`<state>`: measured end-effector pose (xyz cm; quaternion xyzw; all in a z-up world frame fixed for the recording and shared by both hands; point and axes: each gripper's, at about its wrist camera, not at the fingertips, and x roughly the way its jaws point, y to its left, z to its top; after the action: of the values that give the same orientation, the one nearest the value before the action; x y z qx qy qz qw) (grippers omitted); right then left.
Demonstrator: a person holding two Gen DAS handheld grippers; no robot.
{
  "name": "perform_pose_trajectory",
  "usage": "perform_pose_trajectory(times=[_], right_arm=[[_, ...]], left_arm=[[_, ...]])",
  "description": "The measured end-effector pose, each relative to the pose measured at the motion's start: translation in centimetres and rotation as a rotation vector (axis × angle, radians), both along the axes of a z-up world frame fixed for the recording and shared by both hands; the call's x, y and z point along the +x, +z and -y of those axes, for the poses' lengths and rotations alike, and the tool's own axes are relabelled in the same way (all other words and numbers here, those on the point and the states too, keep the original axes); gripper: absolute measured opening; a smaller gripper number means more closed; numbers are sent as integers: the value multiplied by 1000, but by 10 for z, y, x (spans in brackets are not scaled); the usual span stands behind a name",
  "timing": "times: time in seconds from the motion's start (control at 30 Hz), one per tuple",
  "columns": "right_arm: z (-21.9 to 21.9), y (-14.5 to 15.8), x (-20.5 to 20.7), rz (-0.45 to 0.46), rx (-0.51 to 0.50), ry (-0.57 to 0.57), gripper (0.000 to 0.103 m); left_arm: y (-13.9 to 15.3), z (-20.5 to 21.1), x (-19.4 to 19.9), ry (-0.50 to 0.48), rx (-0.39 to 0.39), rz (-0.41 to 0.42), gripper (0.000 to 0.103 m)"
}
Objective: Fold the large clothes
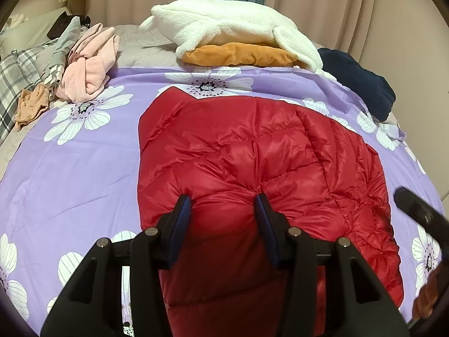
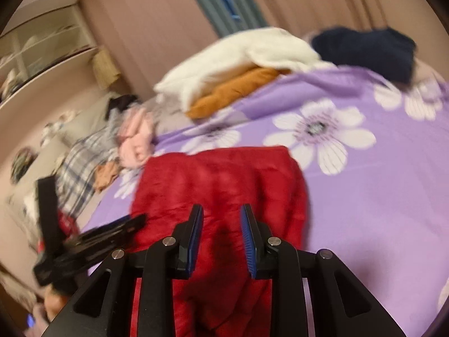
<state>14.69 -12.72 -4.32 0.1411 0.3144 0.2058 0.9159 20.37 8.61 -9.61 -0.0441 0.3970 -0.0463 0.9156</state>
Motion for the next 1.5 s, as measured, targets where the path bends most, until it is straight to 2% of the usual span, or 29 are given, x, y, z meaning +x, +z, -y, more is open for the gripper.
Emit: perform_pose_trajectory(times=[0.1, 0.2, 0.33, 0.53, 0.83, 1.13, 1.37, 1.5], right_arm=[[-19, 0, -16, 36, -94, 85, 26], [-29, -8, -23, 32, -139, 130, 26], [-35, -26, -21, -9, -200, 140, 26], [-46, -43, -19, -13, -286, 144, 26], [-43, -47, -19, -30, -264, 141, 26], [-40, -46, -21, -50, -238, 139, 26], [-41, -46, -20, -67, -232, 132, 26], [-40, -47, -17, -82, -212, 129, 26]], left_arm=[[0, -1, 0, 0, -1, -1, 48], [0, 0, 0, 0, -2, -1, 48], [0, 0, 0, -2, 3, 0, 48], [-4, 2, 1, -7, 13, -4, 48], [-2, 2, -4, -1, 10, -7, 48], [11, -5, -47, -26, 12, 7, 48], [2, -11, -74, -25, 6, -21, 48], [-8, -11, -76, -18, -5, -49, 48]])
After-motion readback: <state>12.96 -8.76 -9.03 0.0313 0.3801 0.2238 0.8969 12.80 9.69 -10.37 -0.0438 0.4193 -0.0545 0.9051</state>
